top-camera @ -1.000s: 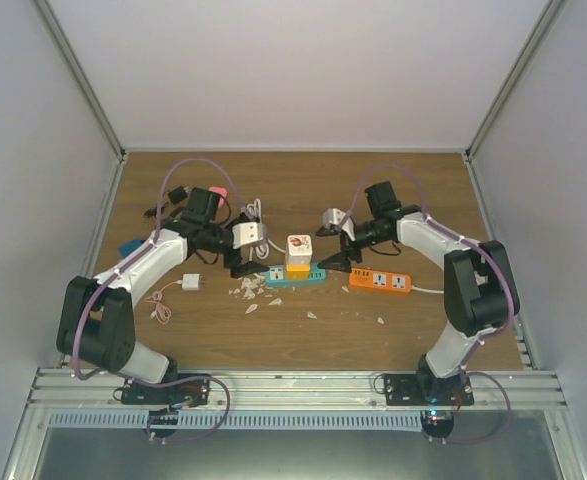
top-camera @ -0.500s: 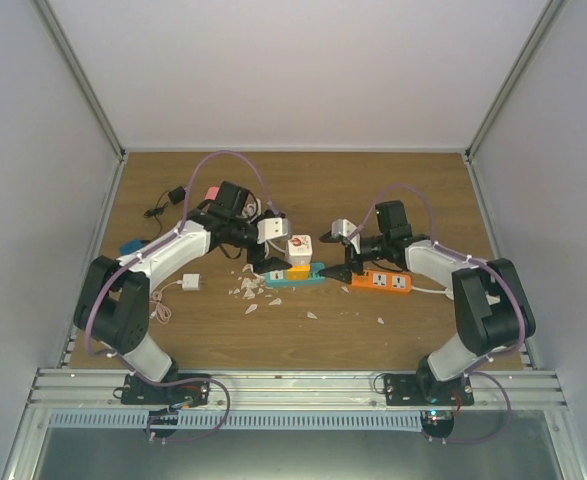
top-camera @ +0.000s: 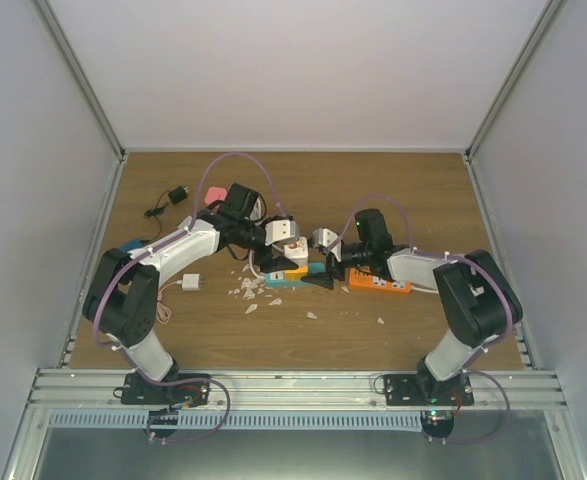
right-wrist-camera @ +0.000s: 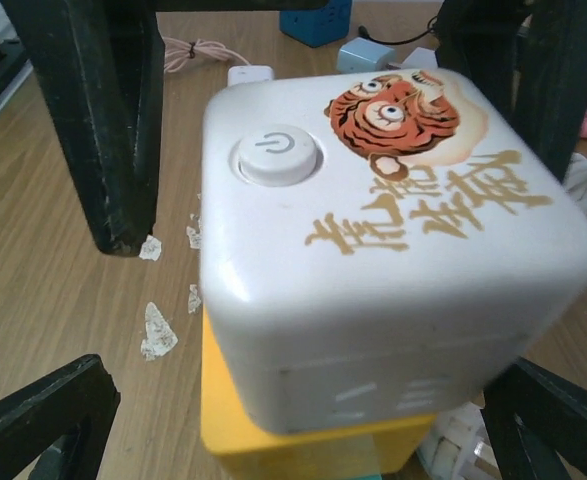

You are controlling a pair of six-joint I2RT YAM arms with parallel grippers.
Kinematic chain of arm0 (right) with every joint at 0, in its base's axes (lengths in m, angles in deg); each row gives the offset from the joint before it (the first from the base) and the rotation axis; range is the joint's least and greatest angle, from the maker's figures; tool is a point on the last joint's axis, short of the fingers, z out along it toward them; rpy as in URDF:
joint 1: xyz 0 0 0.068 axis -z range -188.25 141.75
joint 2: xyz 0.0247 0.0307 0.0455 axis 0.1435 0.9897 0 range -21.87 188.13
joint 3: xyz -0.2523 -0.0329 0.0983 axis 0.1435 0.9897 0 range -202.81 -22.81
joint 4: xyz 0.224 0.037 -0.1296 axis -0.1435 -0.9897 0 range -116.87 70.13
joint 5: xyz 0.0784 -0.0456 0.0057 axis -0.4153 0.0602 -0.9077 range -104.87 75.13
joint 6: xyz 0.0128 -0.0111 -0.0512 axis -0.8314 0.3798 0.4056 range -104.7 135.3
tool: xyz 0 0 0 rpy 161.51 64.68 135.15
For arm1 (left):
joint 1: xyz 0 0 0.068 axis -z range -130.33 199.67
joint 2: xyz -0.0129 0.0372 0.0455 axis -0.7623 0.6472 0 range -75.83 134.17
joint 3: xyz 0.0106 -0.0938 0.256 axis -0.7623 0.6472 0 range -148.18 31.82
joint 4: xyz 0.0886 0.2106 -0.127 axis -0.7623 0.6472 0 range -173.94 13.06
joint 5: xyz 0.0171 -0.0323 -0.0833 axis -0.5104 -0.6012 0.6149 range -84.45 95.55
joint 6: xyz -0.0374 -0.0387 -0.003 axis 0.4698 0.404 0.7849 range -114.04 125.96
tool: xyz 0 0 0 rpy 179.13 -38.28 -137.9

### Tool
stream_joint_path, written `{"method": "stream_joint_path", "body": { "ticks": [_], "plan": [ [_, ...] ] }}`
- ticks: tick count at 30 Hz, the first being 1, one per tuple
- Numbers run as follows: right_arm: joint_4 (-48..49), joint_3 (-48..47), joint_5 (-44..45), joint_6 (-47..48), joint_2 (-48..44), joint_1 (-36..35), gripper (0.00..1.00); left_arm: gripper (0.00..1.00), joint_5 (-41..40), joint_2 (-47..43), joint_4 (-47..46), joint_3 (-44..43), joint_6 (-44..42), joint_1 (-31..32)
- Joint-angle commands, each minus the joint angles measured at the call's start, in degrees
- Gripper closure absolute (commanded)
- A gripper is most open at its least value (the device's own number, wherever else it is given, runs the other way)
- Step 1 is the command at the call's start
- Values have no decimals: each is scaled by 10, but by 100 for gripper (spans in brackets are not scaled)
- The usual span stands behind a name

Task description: Pull the plug off the socket

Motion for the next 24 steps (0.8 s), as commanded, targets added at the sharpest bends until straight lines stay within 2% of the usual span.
{"method": "stream_joint_path", "body": {
  "ticks": [1,8,15,19,24],
  "plan": [
    [73,13,17,-21,31,-22,0,20,21,13,-18,-13,7,10],
    [99,14,28,-19,61,-29,1,31,21,13,-17,-12,5,11],
    [114,11,27,-18,83,-29,16,46,23,12,-15,-12,5,11],
    [104,10,27,-9,89,-29,24,59,34,8,-13,-14,2,11],
    [99,12,26,-7,94,-29,36,71,53,2,-8,-22,5,10]
  ]
}}
